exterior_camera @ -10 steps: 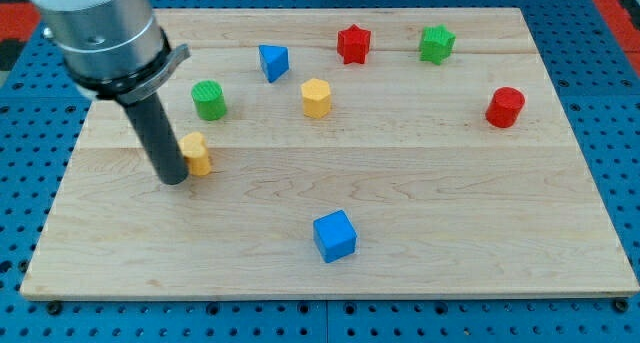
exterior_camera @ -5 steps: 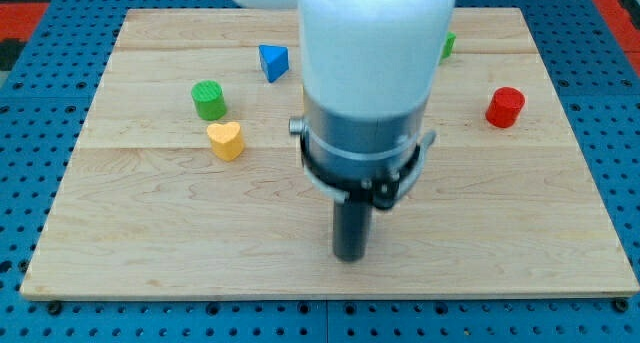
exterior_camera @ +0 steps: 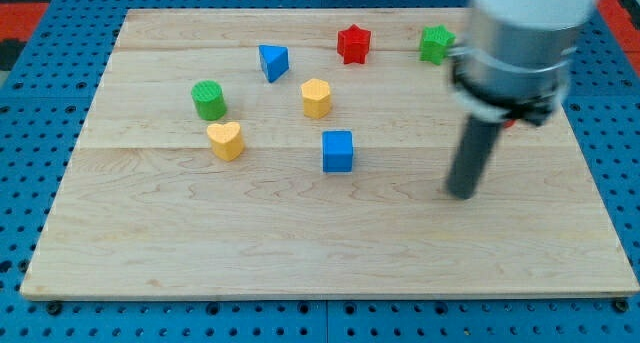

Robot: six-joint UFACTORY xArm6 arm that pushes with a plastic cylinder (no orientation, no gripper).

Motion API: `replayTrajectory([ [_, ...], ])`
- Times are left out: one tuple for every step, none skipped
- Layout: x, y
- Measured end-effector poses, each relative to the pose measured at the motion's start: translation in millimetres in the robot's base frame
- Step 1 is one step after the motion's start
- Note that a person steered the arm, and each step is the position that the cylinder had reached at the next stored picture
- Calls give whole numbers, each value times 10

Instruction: Move the blue cube and red circle towards the yellow hexagon

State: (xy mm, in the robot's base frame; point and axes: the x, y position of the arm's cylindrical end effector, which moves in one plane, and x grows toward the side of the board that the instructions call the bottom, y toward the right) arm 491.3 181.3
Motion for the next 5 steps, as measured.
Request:
replayTrajectory([
  [-375, 1091],
  [-862, 1017],
  [-1046, 858],
  [-1025, -58],
  [-1069, -51],
])
